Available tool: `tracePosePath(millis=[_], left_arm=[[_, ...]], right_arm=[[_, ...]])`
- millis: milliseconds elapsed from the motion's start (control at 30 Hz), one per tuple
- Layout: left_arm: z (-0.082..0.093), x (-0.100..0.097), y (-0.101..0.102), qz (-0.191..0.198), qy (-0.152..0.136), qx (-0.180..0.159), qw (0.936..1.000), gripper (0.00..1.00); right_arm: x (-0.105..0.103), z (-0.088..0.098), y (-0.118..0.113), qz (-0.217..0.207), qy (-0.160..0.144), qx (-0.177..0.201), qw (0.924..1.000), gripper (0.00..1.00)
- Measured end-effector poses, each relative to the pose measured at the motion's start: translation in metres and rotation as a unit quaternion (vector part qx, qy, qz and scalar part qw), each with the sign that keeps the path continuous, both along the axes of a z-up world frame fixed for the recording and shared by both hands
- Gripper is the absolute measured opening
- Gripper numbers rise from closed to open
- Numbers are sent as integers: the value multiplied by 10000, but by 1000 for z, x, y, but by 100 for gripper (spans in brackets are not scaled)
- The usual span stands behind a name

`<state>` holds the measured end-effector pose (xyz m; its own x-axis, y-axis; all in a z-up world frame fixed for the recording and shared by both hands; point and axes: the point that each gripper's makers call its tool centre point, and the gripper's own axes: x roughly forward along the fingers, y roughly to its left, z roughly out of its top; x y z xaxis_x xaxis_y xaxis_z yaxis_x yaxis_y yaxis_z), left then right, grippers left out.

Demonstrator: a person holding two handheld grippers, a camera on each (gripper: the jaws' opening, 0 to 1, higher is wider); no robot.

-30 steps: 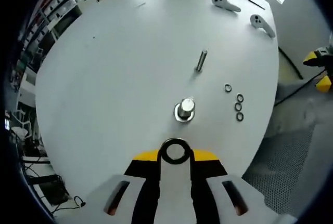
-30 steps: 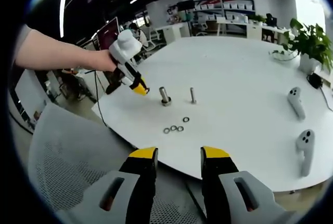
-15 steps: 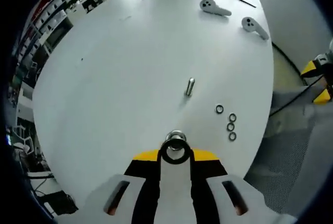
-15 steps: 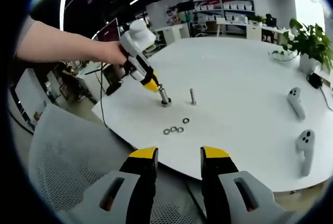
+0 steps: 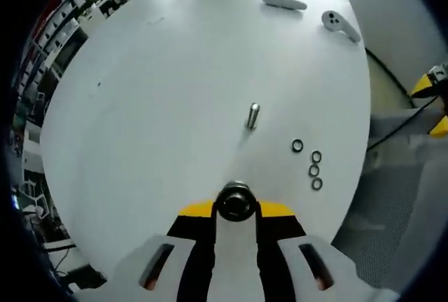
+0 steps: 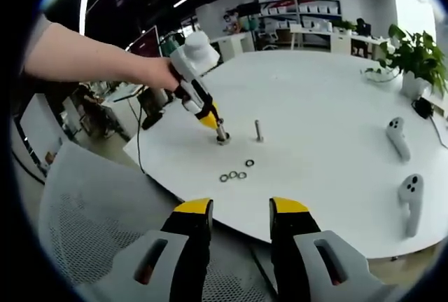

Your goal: Place the washer onto the threaded stud by aligning its center hole with the stud, sliding it down to the base, and recovering from edge contact or off-axis alignment until the washer reaches the visible bottom stop.

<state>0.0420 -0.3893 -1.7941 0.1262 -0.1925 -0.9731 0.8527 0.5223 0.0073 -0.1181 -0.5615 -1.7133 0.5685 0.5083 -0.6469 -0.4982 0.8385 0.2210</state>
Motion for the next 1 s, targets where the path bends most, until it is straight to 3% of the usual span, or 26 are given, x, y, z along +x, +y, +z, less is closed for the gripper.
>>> tracePosePath(millis=[567,767,900,1000], left_arm=[[-42,-2,0,-259,142,383,9988,19],[-41,0,-1,-281,127,354,9989,20],[-40,2,0,-88,165,288,9994,22],[-38,1,-1,41,52,189,9998,34]], right_arm=[[1,-1,-3,-120,17,5,9999,34],[-1,-3,0,18,45,-86,10000,33],[0,-2,-1,-24,35,-47,10000,33],[-1,-2,-1,-14,49,-55,10000,33]])
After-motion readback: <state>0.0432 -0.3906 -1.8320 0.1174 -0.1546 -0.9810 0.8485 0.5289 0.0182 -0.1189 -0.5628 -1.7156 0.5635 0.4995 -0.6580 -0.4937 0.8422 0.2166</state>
